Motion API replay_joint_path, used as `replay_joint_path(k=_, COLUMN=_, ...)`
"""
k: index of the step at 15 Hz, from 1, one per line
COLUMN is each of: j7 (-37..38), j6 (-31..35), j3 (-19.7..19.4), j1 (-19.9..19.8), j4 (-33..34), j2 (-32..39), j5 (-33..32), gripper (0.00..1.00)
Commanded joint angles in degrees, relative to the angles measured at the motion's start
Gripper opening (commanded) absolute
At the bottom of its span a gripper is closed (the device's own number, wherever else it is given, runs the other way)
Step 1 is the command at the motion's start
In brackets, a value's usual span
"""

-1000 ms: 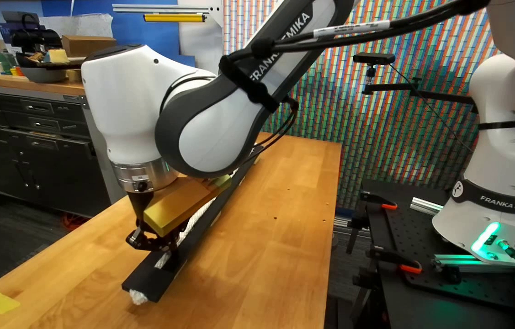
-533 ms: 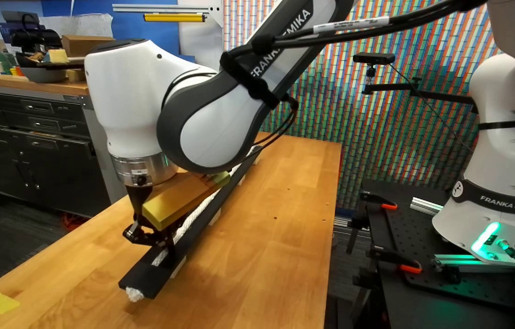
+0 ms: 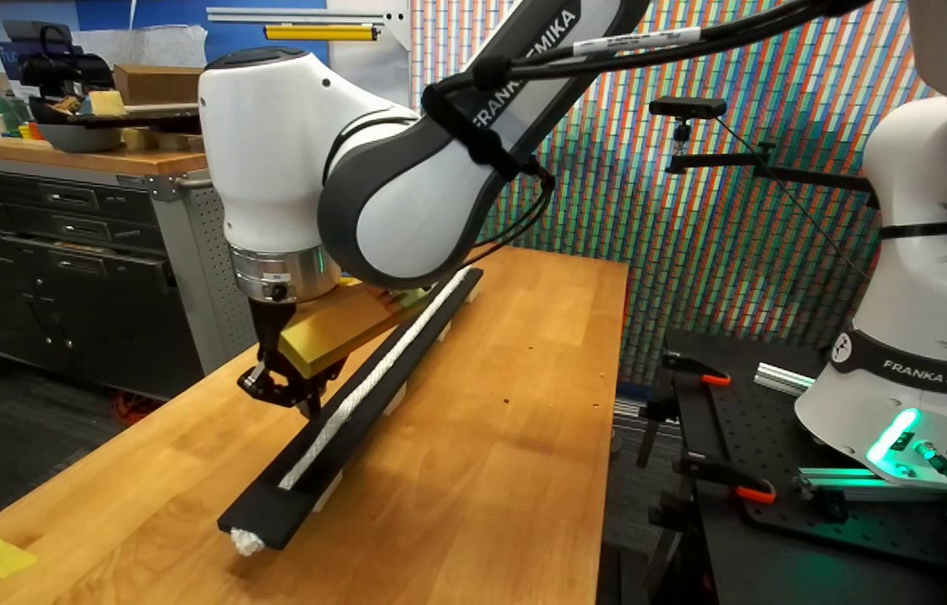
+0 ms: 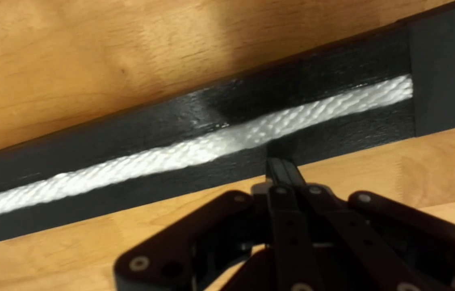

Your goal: Straighten the rope on the black object and press it in

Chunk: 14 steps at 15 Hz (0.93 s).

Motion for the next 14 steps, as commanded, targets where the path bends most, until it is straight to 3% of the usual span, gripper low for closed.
replay_joint_path(k=1, j7=0.2, j6=1.1, j3=-0.8, j1=0.0, j4=-3.4, j2=-2.8, j5=-2.0, gripper=0.00)
replay_joint_path(k=14, j7=0.2, j6=-0.8, j3=-0.4, j1=0.2, j4=-4.4, j2=-3.4, j5=-2.5, gripper=0.00)
